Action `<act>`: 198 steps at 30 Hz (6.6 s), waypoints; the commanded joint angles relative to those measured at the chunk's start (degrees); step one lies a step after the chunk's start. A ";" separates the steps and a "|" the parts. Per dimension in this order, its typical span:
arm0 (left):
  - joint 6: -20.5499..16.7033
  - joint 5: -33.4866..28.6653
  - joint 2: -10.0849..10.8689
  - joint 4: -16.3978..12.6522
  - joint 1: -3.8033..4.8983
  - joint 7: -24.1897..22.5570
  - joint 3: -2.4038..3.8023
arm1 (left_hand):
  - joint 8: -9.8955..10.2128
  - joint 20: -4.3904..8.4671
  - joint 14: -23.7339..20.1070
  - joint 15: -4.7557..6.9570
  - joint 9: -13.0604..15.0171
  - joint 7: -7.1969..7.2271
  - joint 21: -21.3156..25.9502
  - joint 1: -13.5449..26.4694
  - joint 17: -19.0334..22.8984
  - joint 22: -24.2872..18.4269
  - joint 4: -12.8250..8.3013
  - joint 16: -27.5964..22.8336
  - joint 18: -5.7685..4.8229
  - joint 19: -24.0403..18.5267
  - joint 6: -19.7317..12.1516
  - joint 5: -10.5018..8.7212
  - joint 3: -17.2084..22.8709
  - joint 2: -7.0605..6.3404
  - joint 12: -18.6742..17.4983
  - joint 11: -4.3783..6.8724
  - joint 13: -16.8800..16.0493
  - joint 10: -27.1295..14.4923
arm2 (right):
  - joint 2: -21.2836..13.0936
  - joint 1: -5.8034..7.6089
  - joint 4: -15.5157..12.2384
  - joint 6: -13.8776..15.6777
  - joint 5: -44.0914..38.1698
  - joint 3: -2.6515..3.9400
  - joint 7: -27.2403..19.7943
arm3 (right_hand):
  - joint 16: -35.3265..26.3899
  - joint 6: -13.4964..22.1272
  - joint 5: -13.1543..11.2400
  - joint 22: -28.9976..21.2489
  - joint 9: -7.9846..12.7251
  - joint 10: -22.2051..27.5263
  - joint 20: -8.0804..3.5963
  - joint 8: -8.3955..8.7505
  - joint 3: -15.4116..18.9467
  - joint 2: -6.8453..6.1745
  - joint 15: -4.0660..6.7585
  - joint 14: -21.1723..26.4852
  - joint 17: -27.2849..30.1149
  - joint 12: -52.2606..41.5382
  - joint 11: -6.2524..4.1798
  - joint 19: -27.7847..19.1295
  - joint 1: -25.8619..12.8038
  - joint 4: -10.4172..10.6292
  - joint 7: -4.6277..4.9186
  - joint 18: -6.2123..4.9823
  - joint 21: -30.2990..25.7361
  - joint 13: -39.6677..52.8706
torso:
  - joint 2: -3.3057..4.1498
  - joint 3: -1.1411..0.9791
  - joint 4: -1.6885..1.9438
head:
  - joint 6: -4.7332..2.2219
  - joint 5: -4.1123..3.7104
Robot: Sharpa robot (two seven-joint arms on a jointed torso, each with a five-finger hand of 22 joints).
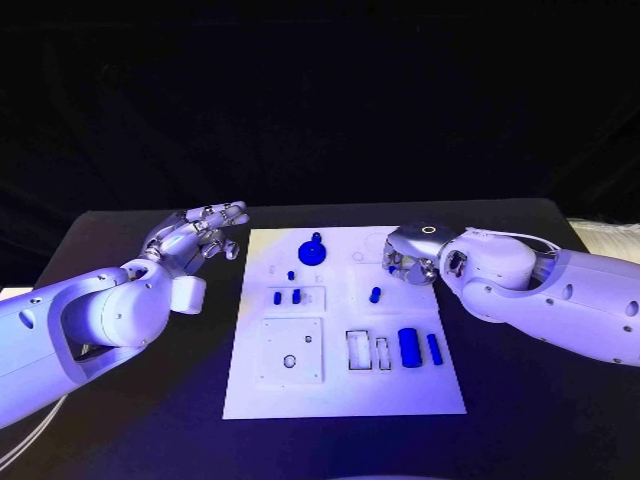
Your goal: Assemble the parts on the task board
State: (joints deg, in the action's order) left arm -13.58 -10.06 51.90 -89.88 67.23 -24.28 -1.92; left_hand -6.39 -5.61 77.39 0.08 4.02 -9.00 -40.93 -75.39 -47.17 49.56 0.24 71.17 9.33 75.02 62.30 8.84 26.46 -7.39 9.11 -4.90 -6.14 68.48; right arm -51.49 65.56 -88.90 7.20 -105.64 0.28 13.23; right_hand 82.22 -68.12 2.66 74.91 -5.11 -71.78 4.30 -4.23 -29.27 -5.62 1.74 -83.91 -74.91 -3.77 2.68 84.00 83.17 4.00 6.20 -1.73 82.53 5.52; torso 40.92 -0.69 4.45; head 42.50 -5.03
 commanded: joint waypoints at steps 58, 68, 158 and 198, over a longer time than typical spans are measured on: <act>1.00 -0.25 -0.62 0.23 -0.02 0.45 -0.12 | 0.20 -0.24 -0.90 -0.39 -0.20 -0.58 1.39 -0.22 0.83 -0.86 -0.26 -0.48 0.45 -0.69 -1.50 0.32 -0.86 0.43 0.75 -0.32 -0.05 -1.78 | 5.62 -6.94 -13.25 4.47 1.97 0.79 -2.66 | -0.27 -0.17 0.16 4.75 -0.23 -0.26 0.26 0.16 -0.60 -0.59 -0.66 -4.05 -3.62 0.18 0.75 0.96 -0.35 -1.29 0.93 -0.82 -0.07 -0.81 | 0.09 0.06 0.10 | 2.70 5.91; 1.03 -0.25 -0.60 0.04 -0.02 0.55 -0.12 | 0.32 -0.35 -0.98 -0.53 -0.22 -0.76 1.56 0.00 0.92 -0.97 -0.23 -0.43 0.45 -0.73 -1.91 0.31 -1.19 0.40 0.99 -0.49 -0.08 -2.27 | 7.92 -8.21 -11.29 4.56 -0.26 0.51 -3.46 | -0.29 -0.10 0.10 4.67 -0.24 -0.15 0.33 0.23 -0.53 -0.66 -0.78 -4.03 -3.57 0.20 0.90 0.93 -0.70 -1.30 1.06 -0.84 -0.13 -0.99 | 0.17 0.04 0.10 | 3.33 6.40; 3.80 1.12 0.02 -0.25 -0.02 3.64 -0.14 | 0.41 -0.53 -1.17 -0.71 -0.20 -0.98 2.11 -0.14 1.40 -1.38 -0.41 -0.44 0.53 -0.80 -2.54 0.26 -1.44 0.75 1.48 -0.71 -0.11 -3.29 | -5.75 -2.17 -13.26 1.60 1.96 2.18 1.51 | -2.76 11.03 0.16 -2.43 1.28 12.44 0.00 0.61 18.45 -5.23 0.01 -3.39 0.14 -1.58 1.20 -1.73 -3.34 2.49 -2.54 -2.41 -6.11 -1.83 | 0.04 0.12 0.01 | 2.33 5.03; 4.16 1.24 0.29 0.25 -0.02 3.85 -0.28 | 0.36 -0.55 -1.20 -0.71 -0.17 -0.96 2.21 -0.20 1.48 -1.46 -0.46 -0.46 0.55 -0.82 -2.51 0.26 -1.45 0.80 1.60 -0.70 -0.14 -3.29 | -3.30 -3.42 -10.63 -2.86 1.31 1.89 -0.82 | -2.93 3.18 0.15 -1.63 0.63 2.80 -0.71 -0.61 16.21 1.44 0.71 -3.61 0.60 -3.03 -0.73 -0.86 1.73 4.95 -1.42 -2.21 -5.72 -1.83 | 0.07 0.06 -0.04 | 2.64 5.27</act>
State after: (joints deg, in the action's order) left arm -10.65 -9.09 52.29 -89.58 67.20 -20.30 -2.22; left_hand -6.16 -6.02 76.61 -0.71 3.89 -9.90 -38.94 -75.61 -45.74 48.15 -0.24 70.95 9.33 74.61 60.17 8.81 25.36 -7.17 10.50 -5.72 -6.22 65.62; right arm -54.89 62.23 -99.50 5.74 -104.02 2.22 12.99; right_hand 79.12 -64.60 2.55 73.24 -4.40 -68.70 3.89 -4.66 -12.78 -4.59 2.05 -83.86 -74.24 -7.02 1.94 82.98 84.81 9.02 4.85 -3.53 76.56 3.70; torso 41.00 -0.65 4.42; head 45.10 0.32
